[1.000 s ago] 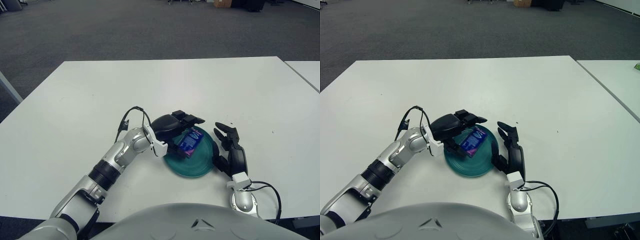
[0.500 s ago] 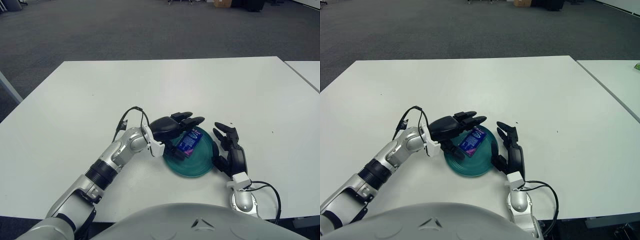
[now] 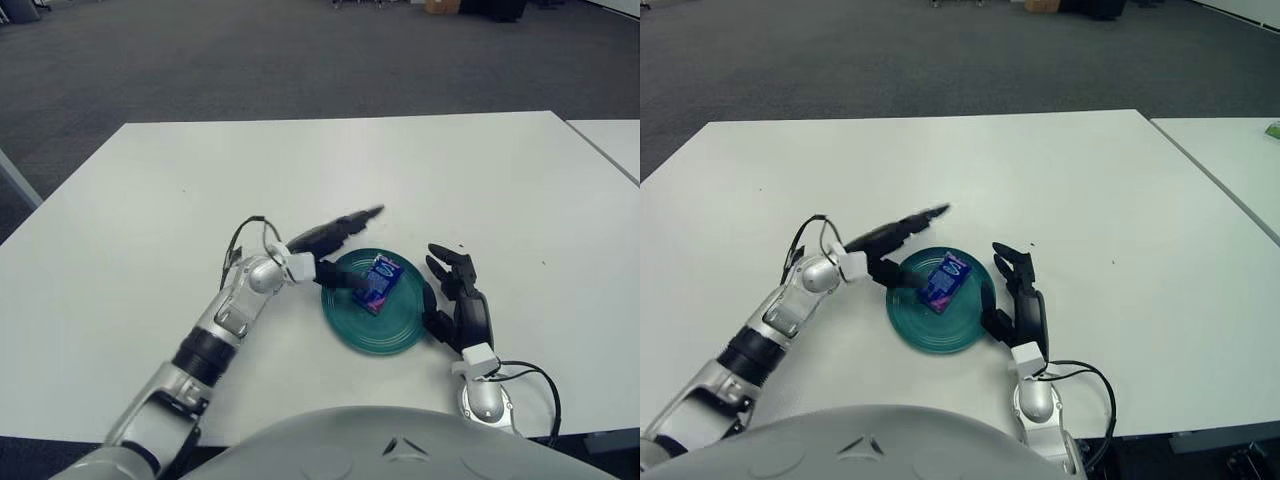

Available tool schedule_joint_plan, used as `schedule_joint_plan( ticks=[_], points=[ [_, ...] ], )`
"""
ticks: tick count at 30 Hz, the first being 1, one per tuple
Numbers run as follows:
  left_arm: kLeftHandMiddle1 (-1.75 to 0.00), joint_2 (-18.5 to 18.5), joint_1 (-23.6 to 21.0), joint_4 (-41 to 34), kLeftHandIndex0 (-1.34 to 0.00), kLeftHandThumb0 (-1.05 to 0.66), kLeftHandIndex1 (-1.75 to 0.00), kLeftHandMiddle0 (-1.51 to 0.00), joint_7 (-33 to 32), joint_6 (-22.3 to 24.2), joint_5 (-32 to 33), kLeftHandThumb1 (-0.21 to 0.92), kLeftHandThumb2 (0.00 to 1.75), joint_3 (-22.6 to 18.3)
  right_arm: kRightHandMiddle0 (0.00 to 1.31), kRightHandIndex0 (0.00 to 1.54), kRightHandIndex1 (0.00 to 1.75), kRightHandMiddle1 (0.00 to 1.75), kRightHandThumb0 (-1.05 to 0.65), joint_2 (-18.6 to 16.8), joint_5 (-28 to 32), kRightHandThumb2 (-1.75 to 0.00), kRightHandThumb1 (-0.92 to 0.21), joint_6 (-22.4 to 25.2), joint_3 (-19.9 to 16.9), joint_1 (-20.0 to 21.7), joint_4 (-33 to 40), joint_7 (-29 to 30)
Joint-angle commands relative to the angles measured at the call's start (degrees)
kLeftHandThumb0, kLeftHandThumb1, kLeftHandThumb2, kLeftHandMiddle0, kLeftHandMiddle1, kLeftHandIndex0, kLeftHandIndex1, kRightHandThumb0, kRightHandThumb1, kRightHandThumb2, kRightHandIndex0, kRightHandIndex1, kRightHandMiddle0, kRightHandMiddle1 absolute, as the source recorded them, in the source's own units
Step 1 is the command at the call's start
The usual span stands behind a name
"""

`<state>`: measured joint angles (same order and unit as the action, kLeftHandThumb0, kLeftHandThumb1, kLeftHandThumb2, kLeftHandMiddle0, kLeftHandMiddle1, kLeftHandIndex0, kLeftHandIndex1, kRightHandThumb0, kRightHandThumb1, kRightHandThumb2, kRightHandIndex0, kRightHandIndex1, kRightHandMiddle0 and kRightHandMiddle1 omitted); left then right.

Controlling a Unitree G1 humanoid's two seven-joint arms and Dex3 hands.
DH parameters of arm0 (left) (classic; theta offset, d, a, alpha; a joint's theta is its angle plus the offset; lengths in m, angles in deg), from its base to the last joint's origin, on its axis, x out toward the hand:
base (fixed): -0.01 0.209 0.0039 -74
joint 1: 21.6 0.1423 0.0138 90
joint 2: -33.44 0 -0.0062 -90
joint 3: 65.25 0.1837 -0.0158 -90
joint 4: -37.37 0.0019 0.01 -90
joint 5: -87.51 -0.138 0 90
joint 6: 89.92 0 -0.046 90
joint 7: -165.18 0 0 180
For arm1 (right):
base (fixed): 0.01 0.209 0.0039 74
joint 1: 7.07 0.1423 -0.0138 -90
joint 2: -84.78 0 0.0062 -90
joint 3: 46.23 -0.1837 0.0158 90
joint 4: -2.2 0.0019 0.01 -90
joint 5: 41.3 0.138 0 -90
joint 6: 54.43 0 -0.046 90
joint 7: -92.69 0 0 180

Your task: Put the gum into the plate.

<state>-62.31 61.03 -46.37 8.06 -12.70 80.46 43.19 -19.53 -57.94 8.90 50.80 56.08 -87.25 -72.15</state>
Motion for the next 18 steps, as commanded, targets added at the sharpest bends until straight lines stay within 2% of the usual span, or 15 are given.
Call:
schedule_joint_plan(
  ticks=[1, 3, 4, 7, 10, 11, 14, 18],
  points=[
    [-0.03, -6.0, 7.1, 3.0, 0.0, -1.05, -0.33, -0.15, -6.3, 3.7, 12.1, 0.92, 0.85, -10.6, 0.0, 0.49, 0.01, 0.94, -0.87, 0.7, -1.9, -0.81, -0.92, 2.2, 0.0, -1.8, -7.8, 0.5],
    [-0.05, -9.0, 8.5, 1.7, 0.0, -1.05, -0.62, -0.24, -10.3, 5.3, 13.8, 0.92, 0.91, -12.9, 0.0, 0.49, 0.01, 0.94, -0.88, 0.9, -1.8, -0.82, -0.92, 2.1, -0.1, -1.7, -7.7, 0.3],
    [-0.07, -10.4, 8.9, 0.8, -0.06, -1.05, -0.79, -0.3, -12.1, 5.9, 14.0, 0.92, 0.94, -13.5, 0.0, 0.49, 0.01, 0.94, -0.88, 0.9, -1.7, -0.82, -0.92, 2.1, -0.1, -1.7, -7.7, 0.3],
    [-0.13, -12.6, 11.1, -2.2, -0.17, -1.02, -1.03, -0.44, -15.0, 8.1, 16.7, 0.92, 0.98, -16.2, 0.0, 0.49, 0.02, 0.94, -0.87, 1.0, -1.2, -0.81, -0.92, 1.7, -0.2, -1.9, -7.8, 0.1],
    [-0.2, -13.6, 12.7, -4.4, -0.24, -0.98, -1.12, -0.55, -16.6, 9.6, 17.3, 0.92, 0.99, -17.1, 0.0, 0.51, 0.02, 0.94, -0.88, 1.1, -0.8, -0.8, -0.92, 1.4, -0.5, -2.0, -7.8, -0.1],
    [-0.23, -13.7, 12.9, -3.9, -0.25, -0.97, -1.13, -0.55, -17.2, 9.5, 16.9, 0.92, 0.99, -17.5, 0.0, 0.51, 0.02, 0.94, -0.88, 1.0, -0.6, -0.8, -0.92, 1.3, -0.7, -2.0, -7.9, 0.0],
    [-0.46, -13.7, 13.2, -2.8, -0.3, -0.93, -1.15, -0.54, -18.2, 9.0, 15.8, 0.92, 0.99, -18.2, 0.0, 0.52, 0.03, 0.93, -0.87, 0.8, -0.1, -0.78, -0.92, 1.0, -1.1, -2.1, -8.2, 0.0],
    [-0.66, -12.3, 14.5, -0.9, -0.34, -0.86, -1.15, -0.53, -17.0, 5.8, 14.7, 0.92, 0.97, -18.6, 0.0, 0.52, 0.03, 0.9, -0.85, 0.5, 0.9, -0.76, -0.92, 1.3, -1.9, -2.3, -8.2, -0.1]
  ],
)
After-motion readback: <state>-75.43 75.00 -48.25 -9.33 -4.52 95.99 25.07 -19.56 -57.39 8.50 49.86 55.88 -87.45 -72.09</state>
